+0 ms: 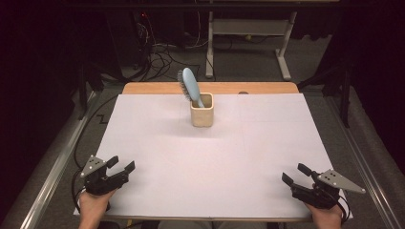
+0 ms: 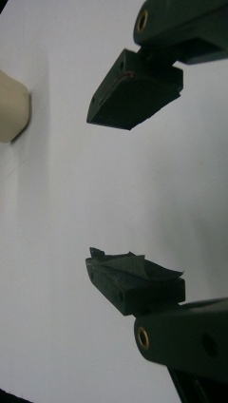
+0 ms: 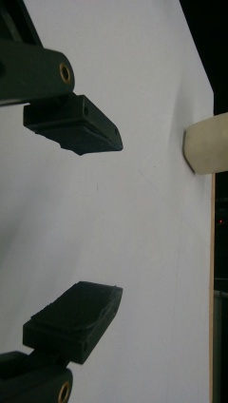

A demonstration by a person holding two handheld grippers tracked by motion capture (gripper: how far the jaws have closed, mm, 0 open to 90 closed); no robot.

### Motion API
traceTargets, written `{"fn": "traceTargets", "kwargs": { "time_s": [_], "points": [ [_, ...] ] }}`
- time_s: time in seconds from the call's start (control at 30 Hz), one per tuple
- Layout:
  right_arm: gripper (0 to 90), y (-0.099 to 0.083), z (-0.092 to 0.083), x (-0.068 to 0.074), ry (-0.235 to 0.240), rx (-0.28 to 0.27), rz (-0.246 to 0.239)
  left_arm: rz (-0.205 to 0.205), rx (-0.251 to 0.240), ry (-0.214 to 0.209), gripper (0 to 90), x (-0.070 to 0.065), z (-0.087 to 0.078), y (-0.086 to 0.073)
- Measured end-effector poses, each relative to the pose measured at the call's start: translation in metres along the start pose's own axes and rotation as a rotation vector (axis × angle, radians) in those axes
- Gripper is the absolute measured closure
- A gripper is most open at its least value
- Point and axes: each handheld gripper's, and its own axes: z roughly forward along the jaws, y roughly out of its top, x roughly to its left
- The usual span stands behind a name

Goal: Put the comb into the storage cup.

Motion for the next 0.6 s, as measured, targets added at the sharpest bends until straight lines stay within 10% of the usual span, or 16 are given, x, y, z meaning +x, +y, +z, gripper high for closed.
{"fn": "traceTargets", "kwargs": {
  "time_s": [0.6],
  "points": [
    [27.1, 0.0000, 0.0000, 0.0000, 0.000, -0.001, -0.002, -0.015, 0.014, 0.010, 28.4, -0.0001, 0.0027, -0.0099]
  ]
}}
